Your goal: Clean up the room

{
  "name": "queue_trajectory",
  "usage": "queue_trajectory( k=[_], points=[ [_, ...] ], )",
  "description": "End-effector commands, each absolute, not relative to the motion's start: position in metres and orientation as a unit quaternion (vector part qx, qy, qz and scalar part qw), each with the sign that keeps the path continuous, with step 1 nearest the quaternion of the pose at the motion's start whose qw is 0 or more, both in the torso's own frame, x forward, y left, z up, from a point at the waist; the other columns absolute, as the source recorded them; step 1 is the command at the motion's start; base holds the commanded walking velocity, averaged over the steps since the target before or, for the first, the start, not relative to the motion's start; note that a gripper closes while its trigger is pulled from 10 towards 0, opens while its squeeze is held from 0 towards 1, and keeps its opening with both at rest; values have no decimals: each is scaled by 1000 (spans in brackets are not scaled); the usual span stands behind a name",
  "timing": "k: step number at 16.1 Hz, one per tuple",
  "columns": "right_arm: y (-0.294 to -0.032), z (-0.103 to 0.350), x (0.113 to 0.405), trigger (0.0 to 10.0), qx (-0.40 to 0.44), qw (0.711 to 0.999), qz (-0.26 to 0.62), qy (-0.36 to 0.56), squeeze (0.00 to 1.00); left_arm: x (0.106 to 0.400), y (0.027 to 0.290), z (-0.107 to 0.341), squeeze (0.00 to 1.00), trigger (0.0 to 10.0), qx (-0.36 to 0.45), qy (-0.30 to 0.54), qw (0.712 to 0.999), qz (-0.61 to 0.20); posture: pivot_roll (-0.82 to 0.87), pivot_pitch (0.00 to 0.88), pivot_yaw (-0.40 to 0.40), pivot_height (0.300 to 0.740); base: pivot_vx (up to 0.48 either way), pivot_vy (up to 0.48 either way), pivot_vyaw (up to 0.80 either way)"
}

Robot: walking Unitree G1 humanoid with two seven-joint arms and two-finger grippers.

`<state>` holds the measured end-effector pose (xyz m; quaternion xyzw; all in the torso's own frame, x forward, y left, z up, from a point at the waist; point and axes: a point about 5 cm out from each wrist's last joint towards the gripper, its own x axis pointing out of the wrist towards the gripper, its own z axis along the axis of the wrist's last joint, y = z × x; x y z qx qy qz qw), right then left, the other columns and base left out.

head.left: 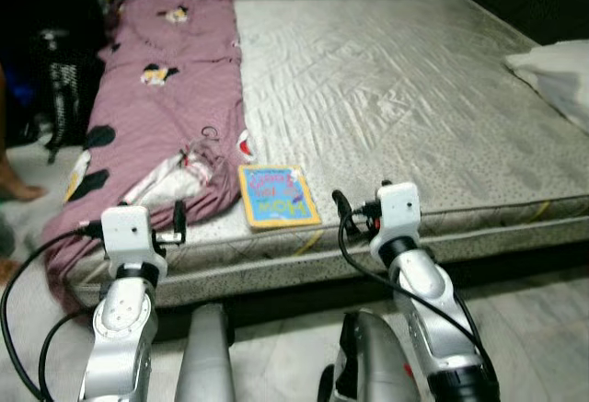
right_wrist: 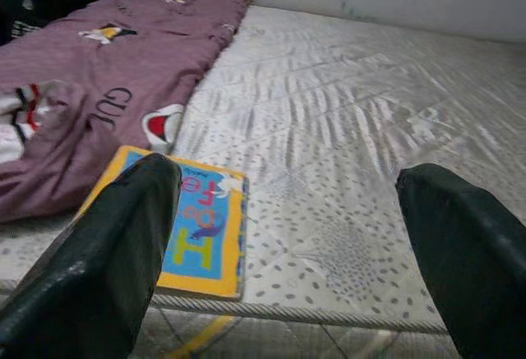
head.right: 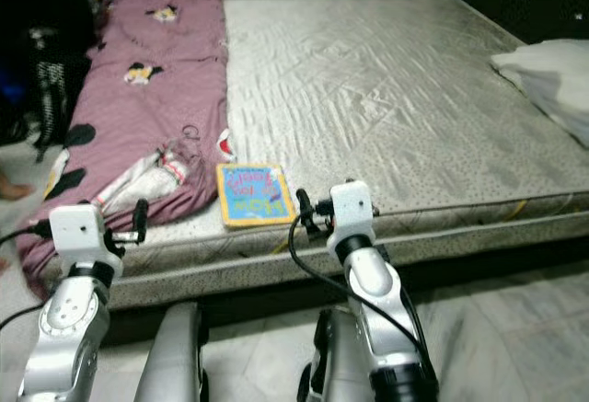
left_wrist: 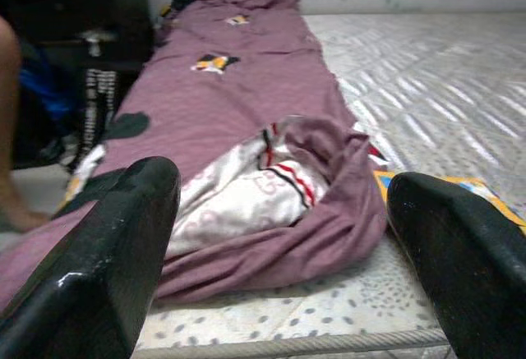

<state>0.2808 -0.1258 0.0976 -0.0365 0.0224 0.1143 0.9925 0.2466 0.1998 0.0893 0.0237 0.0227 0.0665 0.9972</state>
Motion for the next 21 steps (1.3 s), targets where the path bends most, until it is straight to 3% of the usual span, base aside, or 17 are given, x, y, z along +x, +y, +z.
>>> queue_trajectory(
  k=[1,10,15,19,21],
  points=[
    [-125,100,283,10000,-37,992,118,19,0,248,198,95,0,10000,19,10,998,62,60,38,-24,569,0,0,0],
    [-125,100,284,10000,-36,992,120,19,0,249,196,95,0,10000,17,13,999,50,56,48,-24,569,390,0,0],
    [-123,99,285,10000,-42,991,124,20,0,251,198,92,0,10000,20,22,998,57,56,47,-21,569,0,0,0],
    [-122,99,285,10000,-43,991,128,17,0,252,197,92,0,10000,21,24,998,54,56,48,-21,569,0,0,772],
    [-122,99,285,10000,-36,991,126,18,0,252,197,91,0,10000,20,26,998,54,56,47,-21,569,0,0,0]
  ],
)
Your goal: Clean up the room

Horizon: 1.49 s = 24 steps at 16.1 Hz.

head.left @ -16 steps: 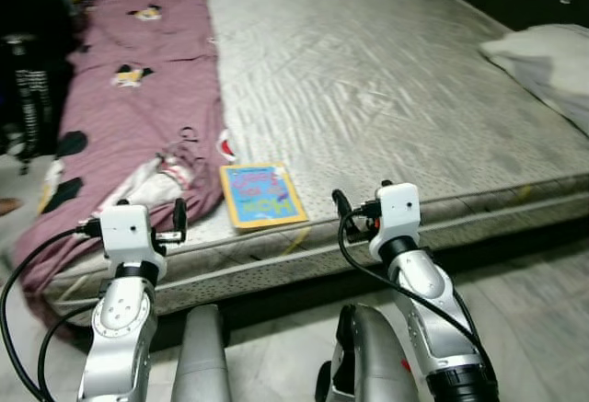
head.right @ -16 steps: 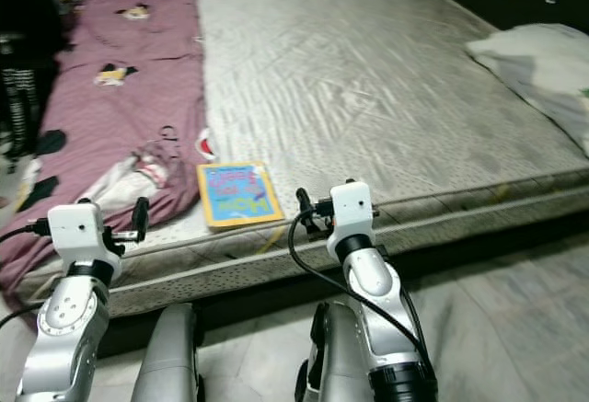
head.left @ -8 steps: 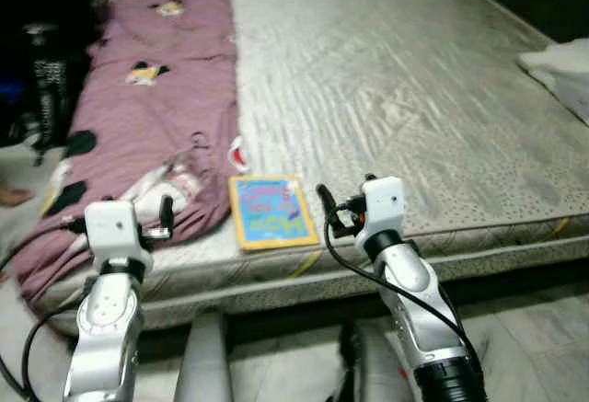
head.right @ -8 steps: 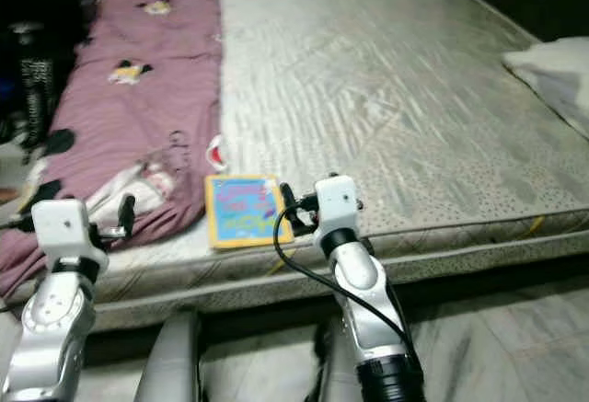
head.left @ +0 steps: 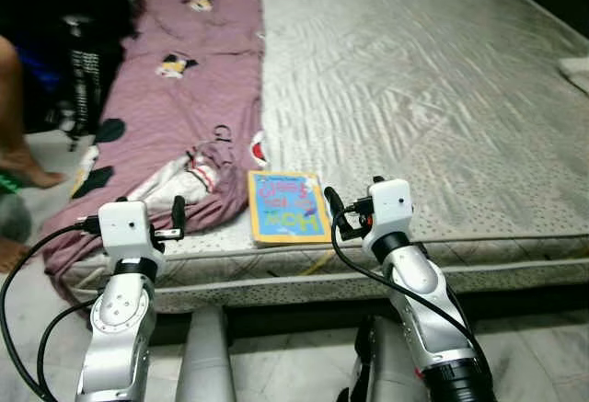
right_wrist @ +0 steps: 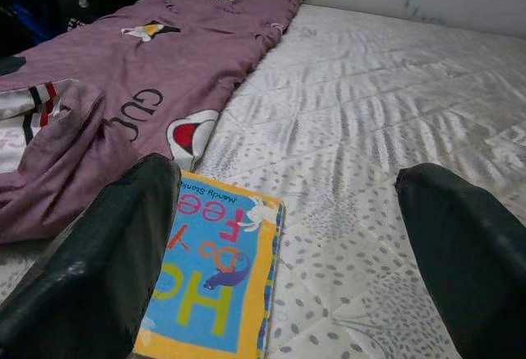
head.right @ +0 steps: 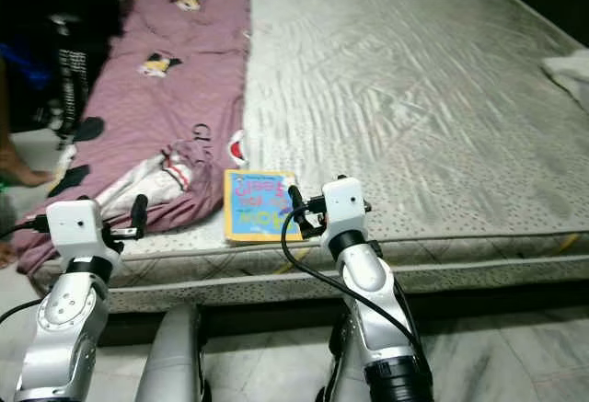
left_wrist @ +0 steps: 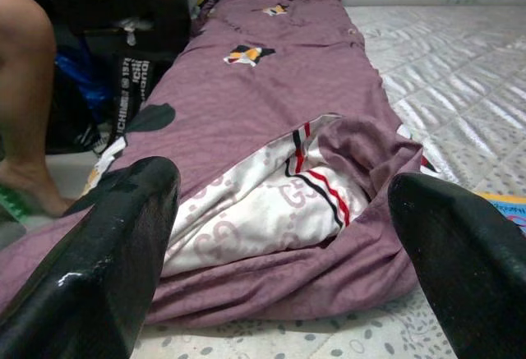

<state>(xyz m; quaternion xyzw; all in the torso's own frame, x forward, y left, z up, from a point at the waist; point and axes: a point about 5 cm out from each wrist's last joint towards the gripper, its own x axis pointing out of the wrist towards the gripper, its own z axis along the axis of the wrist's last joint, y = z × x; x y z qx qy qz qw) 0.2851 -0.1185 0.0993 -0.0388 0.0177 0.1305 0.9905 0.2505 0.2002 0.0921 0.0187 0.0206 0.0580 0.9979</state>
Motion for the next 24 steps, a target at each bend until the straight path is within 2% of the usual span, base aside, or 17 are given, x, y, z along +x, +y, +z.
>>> queue_trajectory(
  k=[1,5,8,11,17,24],
  points=[
    [-122,99,285,10000,-37,991,128,19,0,253,197,90,0,10000,20,30,998,54,54,49,-23,569,0,0,0],
    [-122,100,285,10000,-35,991,129,18,0,272,193,87,0,10000,13,49,998,41,43,53,-30,532,0,0,0],
    [-123,101,285,10000,-33,991,129,17,0,281,189,81,0,10000,15,80,996,47,35,54,-27,527,0,0,0],
    [-131,102,279,10000,-41,992,114,17,0,293,164,79,0,10000,-50,93,993,51,-13,58,-12,527,0,0,0],
    [-153,100,263,10000,-60,993,98,32,0,307,172,69,0,10000,-134,102,983,80,-81,95,-26,527,0,0,0],
    [-188,106,225,10000,-100,990,78,57,0,313,171,44,0,10000,-161,164,972,49,-186,155,-51,512,0,0,0]
  ],
)
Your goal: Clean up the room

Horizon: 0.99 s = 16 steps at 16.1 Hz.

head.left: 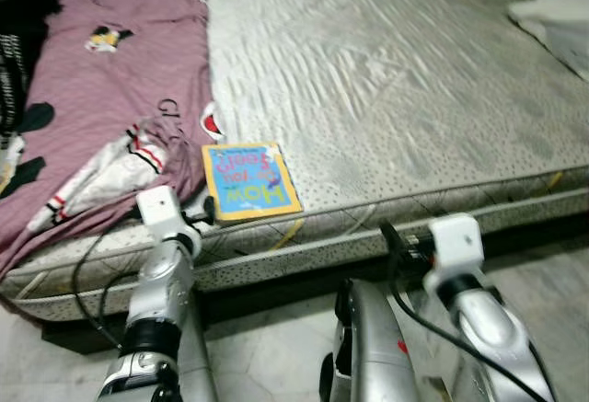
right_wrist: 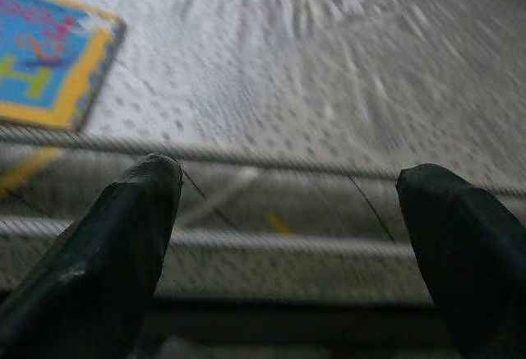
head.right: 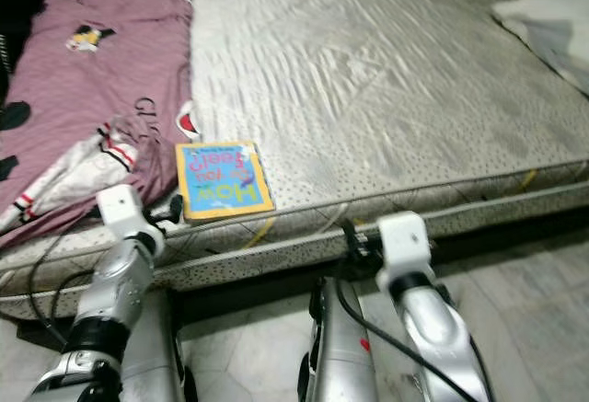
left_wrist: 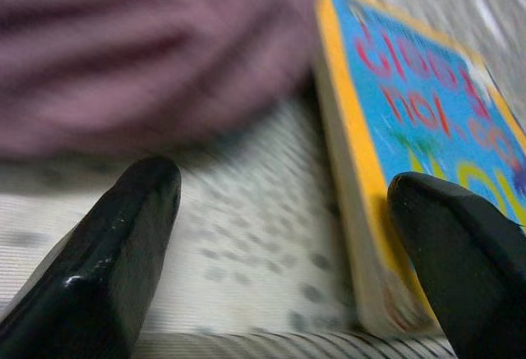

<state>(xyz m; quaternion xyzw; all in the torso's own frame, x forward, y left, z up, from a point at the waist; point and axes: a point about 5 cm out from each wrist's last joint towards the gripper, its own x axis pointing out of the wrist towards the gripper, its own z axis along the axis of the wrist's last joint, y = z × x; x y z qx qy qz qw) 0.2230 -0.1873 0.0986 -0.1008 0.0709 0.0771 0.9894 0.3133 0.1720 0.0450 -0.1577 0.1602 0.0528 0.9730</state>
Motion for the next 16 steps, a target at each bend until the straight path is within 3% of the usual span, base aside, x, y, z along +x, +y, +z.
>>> queue_trajectory(
  k=[1,8,10,11,16],
  points=[
    [-191,108,221,10000,-104,990,74,61,0,315,169,42,0,10000,-161,168,972,43,-206,165,-53,512,0,0,0],
    [-197,114,213,10000,-118,988,66,74,0,331,145,45,0,10000,-176,176,968,-17,-242,182,-57,512,0,0,0],
    [-200,117,213,10000,-121,988,61,76,0,329,140,37,0,10000,-245,186,951,-27,-245,178,-57,512,0,0,0],
    [-200,117,214,10000,-122,988,60,76,0,328,138,35,0,0,-270,194,943,-31,-245,175,-55,512,0,0,0],
    [-197,117,225,10000,-124,988,55,68,0,337,140,43,0,0,-338,191,920,-50,-226,148,-45,512,0,0,0]
  ],
)
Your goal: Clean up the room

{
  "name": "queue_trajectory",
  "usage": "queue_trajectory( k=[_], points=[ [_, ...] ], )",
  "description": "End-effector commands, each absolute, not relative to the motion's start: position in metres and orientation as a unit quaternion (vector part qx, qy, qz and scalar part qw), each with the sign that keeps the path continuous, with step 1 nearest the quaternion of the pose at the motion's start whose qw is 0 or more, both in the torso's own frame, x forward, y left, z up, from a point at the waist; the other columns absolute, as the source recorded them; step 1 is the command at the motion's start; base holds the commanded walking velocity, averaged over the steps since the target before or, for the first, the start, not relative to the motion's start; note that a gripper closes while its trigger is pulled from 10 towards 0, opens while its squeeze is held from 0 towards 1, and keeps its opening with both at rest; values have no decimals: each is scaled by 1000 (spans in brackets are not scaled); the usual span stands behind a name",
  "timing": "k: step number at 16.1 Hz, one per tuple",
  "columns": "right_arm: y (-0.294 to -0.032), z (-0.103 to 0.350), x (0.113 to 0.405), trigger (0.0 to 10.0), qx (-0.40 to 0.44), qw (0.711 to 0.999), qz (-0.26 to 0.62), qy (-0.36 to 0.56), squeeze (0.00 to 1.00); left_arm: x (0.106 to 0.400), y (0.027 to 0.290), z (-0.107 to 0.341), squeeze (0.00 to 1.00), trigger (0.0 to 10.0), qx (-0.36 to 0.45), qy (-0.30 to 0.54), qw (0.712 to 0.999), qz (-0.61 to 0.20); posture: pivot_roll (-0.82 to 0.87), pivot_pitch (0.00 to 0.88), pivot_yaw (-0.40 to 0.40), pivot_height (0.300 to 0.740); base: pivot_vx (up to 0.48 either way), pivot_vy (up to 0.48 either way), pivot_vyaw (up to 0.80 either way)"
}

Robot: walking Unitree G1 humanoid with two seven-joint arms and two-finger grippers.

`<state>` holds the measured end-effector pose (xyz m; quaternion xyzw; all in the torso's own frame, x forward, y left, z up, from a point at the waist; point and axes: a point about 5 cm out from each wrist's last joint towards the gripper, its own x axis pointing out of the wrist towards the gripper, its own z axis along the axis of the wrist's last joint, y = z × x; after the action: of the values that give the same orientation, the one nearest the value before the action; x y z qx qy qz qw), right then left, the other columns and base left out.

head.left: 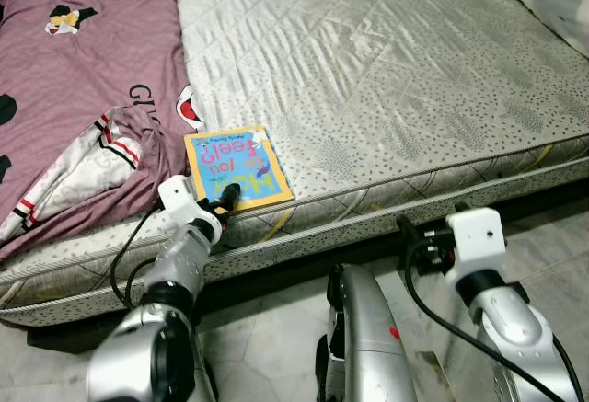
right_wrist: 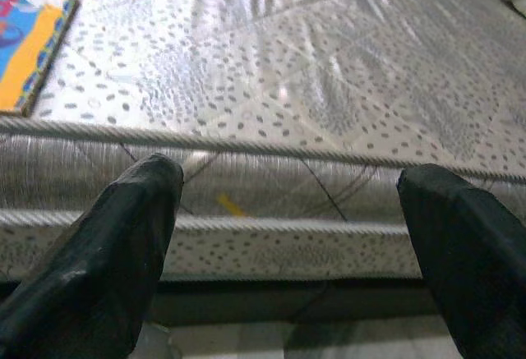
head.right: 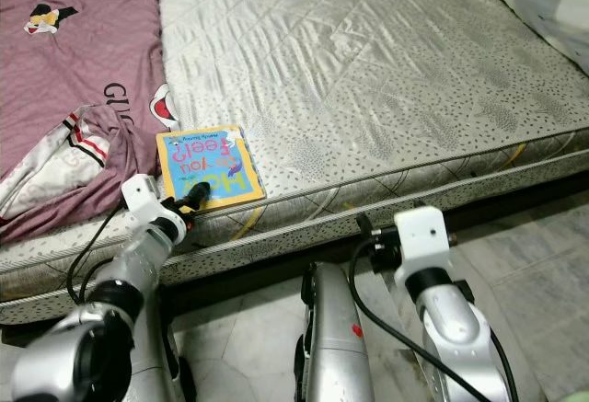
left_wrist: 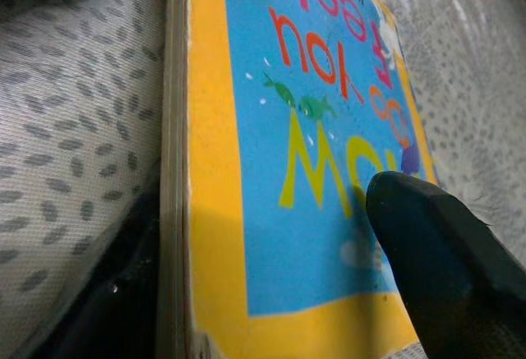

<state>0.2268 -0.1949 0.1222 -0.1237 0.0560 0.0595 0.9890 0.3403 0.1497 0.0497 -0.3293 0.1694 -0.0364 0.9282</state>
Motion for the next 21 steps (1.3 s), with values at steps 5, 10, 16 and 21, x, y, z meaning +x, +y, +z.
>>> queue_trajectory(
  k=[5,10,16,21],
  points=[
    [-189,117,236,10000,-123,989,63,55,0,342,150,49,0,0,-347,188,918,-37,-202,118,-38,512,0,0,0],
    [-180,117,249,10000,-115,990,64,41,0,343,156,48,0,0,-348,196,916,-32,-175,89,-29,512,0,0,0],
    [-163,111,263,10000,-82,990,109,39,0,349,161,56,0,0,-344,186,920,-27,-133,49,-27,512,0,0,0],
    [-145,101,280,10000,-63,985,148,54,0,358,169,73,0,0,-296,133,945,-27,-81,0,-23,512,0,0,0]
  ],
)
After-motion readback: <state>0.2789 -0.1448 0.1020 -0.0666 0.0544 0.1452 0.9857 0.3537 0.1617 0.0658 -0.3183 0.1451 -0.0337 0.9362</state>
